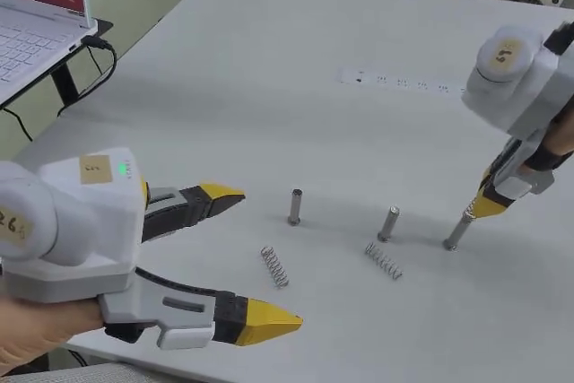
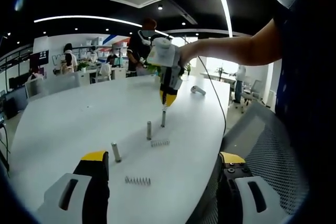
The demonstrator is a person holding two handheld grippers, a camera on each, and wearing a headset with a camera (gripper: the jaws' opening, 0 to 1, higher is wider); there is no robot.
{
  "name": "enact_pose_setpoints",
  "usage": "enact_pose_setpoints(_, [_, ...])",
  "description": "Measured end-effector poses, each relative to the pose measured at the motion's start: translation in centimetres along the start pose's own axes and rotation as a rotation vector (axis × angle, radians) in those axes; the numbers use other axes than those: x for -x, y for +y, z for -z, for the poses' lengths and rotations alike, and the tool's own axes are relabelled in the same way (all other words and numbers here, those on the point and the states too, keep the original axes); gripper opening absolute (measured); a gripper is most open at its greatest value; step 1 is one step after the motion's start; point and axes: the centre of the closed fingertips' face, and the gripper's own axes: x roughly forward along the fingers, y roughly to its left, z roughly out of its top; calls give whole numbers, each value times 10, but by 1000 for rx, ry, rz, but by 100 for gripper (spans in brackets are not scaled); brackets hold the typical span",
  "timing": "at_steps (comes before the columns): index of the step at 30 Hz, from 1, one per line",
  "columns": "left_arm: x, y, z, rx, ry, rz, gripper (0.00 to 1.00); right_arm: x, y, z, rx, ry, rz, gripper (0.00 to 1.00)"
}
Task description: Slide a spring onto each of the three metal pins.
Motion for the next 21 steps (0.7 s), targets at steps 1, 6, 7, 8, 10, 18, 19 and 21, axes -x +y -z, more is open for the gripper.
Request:
enact_pose_setpoints(1, [0, 0, 0, 1, 0, -1, 81, -1, 0, 1, 0, 3, -1, 9])
enact_pose_setpoints(6, [0, 0, 1, 2, 1, -2, 80, -5, -1, 2, -7, 3, -9, 9])
enact_pose_setpoints(7, [0, 0, 1, 3, 3, -1, 80, -7, -1, 2, -7, 5, -10, 9])
enact_pose_setpoints(8, [-1, 0, 1, 2, 4, -2, 80, -9, -2, 2, -7, 6, -9, 9])
enact_pose_setpoints(10, [-1, 0, 1, 3, 5, -1, 80, -11, -1, 2, -9, 10, -13, 9])
enact_pose_setpoints(18, [-2, -1, 2, 4, 8, 0, 79, -28, -2, 4, -7, 35, -8, 9])
enact_pose_setpoints(19, [-2, -1, 2, 3, 9, -1, 79, -31, -3, 4, -8, 37, -9, 9])
enact_pose_setpoints(21, [-1, -1, 2, 4, 9, -1, 79, -35, -2, 4, -12, 36, -11, 9])
